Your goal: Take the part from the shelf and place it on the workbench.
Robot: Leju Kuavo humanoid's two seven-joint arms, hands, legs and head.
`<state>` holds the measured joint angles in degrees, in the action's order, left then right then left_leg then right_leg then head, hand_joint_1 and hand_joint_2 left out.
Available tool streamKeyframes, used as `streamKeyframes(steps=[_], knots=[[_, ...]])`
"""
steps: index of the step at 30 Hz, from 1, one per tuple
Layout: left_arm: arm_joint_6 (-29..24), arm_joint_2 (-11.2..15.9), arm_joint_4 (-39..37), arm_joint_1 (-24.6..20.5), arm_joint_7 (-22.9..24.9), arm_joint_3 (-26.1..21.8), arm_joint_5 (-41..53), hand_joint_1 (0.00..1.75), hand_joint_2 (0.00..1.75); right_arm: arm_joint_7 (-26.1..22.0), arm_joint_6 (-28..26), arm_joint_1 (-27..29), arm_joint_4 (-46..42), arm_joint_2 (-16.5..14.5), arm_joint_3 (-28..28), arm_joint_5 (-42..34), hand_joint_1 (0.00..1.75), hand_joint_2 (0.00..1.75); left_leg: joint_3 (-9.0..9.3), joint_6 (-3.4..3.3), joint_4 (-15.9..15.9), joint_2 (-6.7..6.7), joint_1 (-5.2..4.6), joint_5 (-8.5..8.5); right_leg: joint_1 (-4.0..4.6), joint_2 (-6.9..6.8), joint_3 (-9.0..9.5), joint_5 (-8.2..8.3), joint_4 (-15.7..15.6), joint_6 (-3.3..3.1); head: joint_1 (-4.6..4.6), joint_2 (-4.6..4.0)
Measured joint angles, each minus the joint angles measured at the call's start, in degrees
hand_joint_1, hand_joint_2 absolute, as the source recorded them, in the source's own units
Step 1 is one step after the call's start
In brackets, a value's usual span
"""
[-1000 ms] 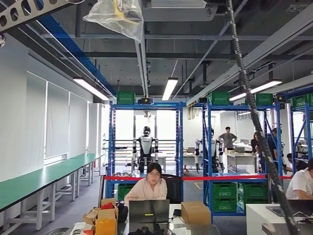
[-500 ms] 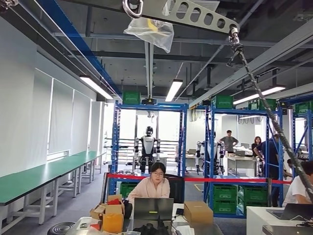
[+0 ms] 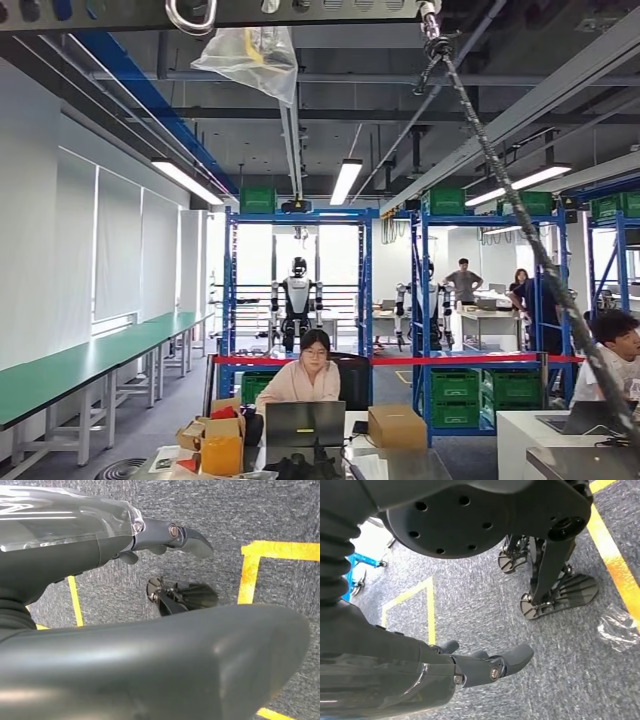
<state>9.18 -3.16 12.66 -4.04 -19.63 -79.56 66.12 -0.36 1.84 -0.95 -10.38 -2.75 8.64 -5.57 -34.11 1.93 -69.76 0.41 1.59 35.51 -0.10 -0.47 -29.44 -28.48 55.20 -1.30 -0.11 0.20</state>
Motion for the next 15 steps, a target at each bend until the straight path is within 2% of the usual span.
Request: streamKeyframes(steps=[1, 2, 3, 4, 5, 6, 7, 11, 15], knots=[[0.01, 0.01, 0.00, -0.04, -0.01, 0.00, -0.01, 0.00, 1.75, 0.10, -0.04, -0.02, 0.00, 0.00, 0.08, -0.03, 0.00, 0.87, 1.92, 0.51, 3.96, 0.00, 0.45, -2.23, -0.11, 0.09, -0.10, -0.20, 0.43, 0.20, 0.00, 0.00], [0.04, -0.04, 0.00, -0.10, -0.03, -0.01, -0.02, 0.00, 1.75, 0.14, -0.09, -0.05, 0.00, 0.06, 0.17, -0.08, 0.00, 0.44, 3.72, 1.15, 7.83, -0.04, 0.74, -3.76, -0.08, 0.22, -0.38, -0.54, 1.14, 0.54, 0.01, 0.00], [0.09, -0.09, -0.01, -0.18, -0.07, -0.02, -0.05, 0.00, 1.75, 0.12, -0.13, -0.08, -0.01, 0.11, 0.27, -0.13, 0.00, 0.00, 4.91, 1.07, 10.55, -0.04, 0.94, -4.62, 0.00, 0.36, -0.79, -0.85, 1.88, 0.86, 0.00, 0.00], [0.16, -0.14, -0.01, -0.23, -0.12, -0.03, -0.08, 0.00, 1.75, 0.07, -0.16, -0.10, -0.01, 0.17, 0.38, -0.16, 0.00, 0.00, 5.43, 0.88, 11.99, -0.03, 1.00, -4.80, 0.13, 0.47, -1.22, -1.12, 2.53, 1.12, -0.01, 0.00], [0.22, -0.18, -0.01, -0.23, -0.16, -0.04, -0.10, 0.00, 1.75, 0.00, -0.21, -0.10, -0.01, 0.22, 0.47, -0.17, 0.00, 0.00, 5.34, 0.51, 12.14, -0.04, 0.89, -4.45, 0.23, 0.55, -1.56, -1.23, 2.95, 1.32, -0.01, 0.00], [0.27, -0.18, -0.01, -0.19, -0.20, -0.05, -0.11, 0.00, 1.75, -0.05, -0.24, -0.10, -0.01, 0.22, 0.52, -0.17, 0.00, 0.00, 5.11, -0.10, 11.96, 0.00, 0.80, -4.40, 0.20, 0.57, -1.73, -1.19, 3.01, 1.42, -0.02, 0.00], [0.30, -0.18, 0.00, -0.13, -0.25, -0.05, -0.11, 0.00, 1.75, -0.09, -0.27, -0.08, 0.00, 0.22, 0.54, -0.17, 0.00, 0.00, 5.02, -0.14, 11.94, 0.00, 0.68, -4.42, 0.12, 0.56, -1.76, -1.12, 2.96, 1.53, -0.02, 0.00], [0.32, -0.16, 0.00, -0.17, -0.49, -0.08, -0.20, 0.00, 1.75, -0.30, -0.19, -0.07, 0.00, 0.21, 0.67, -0.19, 0.00, 1.75, 4.96, -0.32, 11.93, -0.01, 0.28, -4.44, -0.25, 0.56, -1.76, -0.91, 2.73, 1.88, -0.02, 0.00], [0.22, -0.14, 0.01, -0.21, -0.43, 0.21, -0.45, 0.00, 1.75, -0.38, -0.06, -0.03, -0.01, 0.20, 0.97, -0.15, 0.00, 1.75, 4.96, -0.52, 11.90, -0.01, 0.10, -4.43, -0.38, 0.56, -1.78, -0.87, 2.70, 2.02, -0.02, 0.00]])
